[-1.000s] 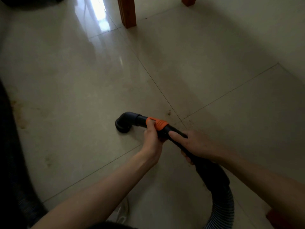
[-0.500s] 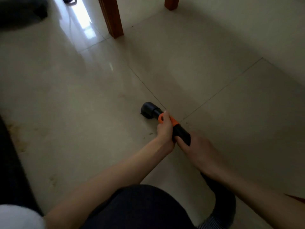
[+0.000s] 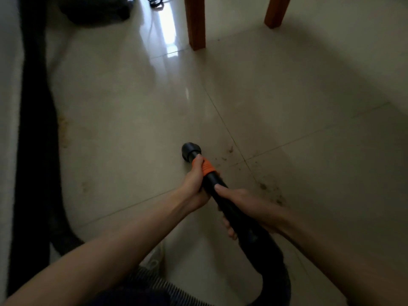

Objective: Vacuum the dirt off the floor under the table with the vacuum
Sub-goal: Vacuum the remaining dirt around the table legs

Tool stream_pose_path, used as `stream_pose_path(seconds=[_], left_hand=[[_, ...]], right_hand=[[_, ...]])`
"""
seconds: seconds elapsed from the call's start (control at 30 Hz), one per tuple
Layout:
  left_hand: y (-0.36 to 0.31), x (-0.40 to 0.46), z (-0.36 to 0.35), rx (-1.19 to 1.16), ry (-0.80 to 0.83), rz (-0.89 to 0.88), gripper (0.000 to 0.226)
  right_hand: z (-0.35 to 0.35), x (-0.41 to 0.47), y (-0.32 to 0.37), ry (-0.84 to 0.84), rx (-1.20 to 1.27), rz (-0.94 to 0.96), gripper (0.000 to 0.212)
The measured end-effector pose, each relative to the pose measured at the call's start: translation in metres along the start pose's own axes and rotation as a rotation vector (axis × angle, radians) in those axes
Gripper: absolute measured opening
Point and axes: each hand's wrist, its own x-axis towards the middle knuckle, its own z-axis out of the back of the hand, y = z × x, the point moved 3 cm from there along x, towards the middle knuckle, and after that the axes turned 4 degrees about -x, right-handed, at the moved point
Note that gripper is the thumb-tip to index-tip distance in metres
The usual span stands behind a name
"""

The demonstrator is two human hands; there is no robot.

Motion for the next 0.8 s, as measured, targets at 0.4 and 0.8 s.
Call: stream_pose_path(seconds=[0.4, 0.8], left_hand=[[0.041, -0.063, 0.028, 0.042, -0.18, -0.111, 0.035], [0.044, -0.042, 0.02, 0.26, 0.006, -0.008, 0.039]], right_hand=[[-0.041, -0.028, -0.053, -0.11, -0.21, 0.09, 0.042], [-0.036, -0.018, -0.068, -0.329, -0.201, 0.122, 0.04]])
